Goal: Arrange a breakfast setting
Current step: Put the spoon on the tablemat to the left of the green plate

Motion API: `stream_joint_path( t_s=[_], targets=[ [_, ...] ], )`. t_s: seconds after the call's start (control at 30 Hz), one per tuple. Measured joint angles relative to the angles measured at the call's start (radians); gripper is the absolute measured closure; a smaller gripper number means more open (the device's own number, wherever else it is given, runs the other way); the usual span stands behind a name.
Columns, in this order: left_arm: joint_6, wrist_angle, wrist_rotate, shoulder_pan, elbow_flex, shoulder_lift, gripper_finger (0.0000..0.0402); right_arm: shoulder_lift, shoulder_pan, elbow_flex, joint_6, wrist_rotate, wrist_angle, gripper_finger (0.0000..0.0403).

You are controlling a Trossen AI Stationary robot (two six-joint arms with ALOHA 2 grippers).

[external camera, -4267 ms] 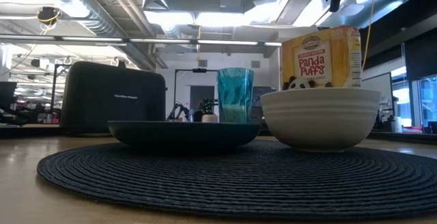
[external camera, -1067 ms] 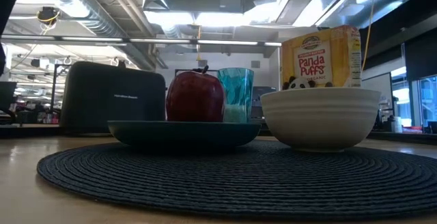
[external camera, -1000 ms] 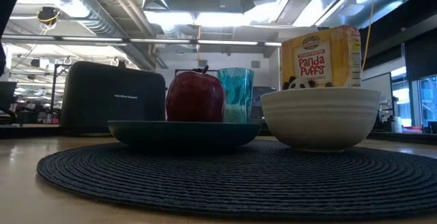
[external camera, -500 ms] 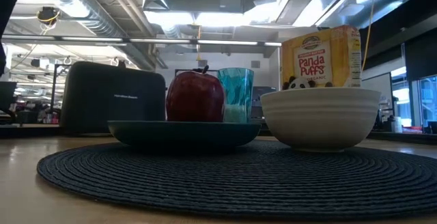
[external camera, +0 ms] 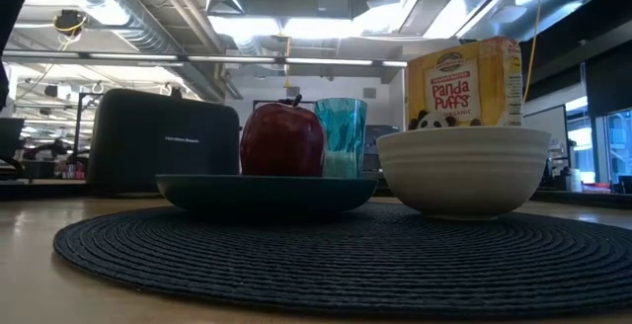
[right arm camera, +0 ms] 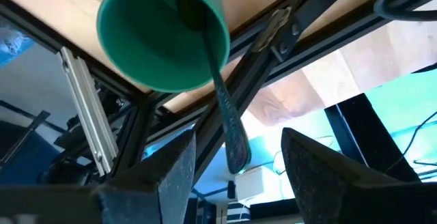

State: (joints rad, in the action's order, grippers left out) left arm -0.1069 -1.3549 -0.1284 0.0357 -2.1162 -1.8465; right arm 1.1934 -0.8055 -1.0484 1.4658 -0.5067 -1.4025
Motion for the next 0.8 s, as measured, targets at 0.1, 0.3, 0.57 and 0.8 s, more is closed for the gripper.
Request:
stream_joint_path(
  t_s=[0.1, 0.3, 0.57, 0.8],
  targets=[
    [0.004, 0.000, 0.000, 0.000, 0.000, 0.000, 0.0303, 0.000, 0.000, 0.005, 0.000, 0.017, -0.004, 0.0196],
    [0.000, 0.001, 0.000, 0.000, 0.000, 0.000, 0.0303, 0.000, 0.000, 0.005, 0.004, 0.022, -0.014, 0.0211],
    [0.000, 0.001, 0.000, -0.001, 0.000, 0.000, 0.0303, 0.000, 0.000, 0.005, 0.024, 0.017, -0.010, 0.0242],
    [0.000, 0.001, 0.000, -0.001, 0.000, 0.000, 0.0303, 0.000, 0.000, 0.005, 0.039, -0.003, -0.012, 0.0244]
  ],
)
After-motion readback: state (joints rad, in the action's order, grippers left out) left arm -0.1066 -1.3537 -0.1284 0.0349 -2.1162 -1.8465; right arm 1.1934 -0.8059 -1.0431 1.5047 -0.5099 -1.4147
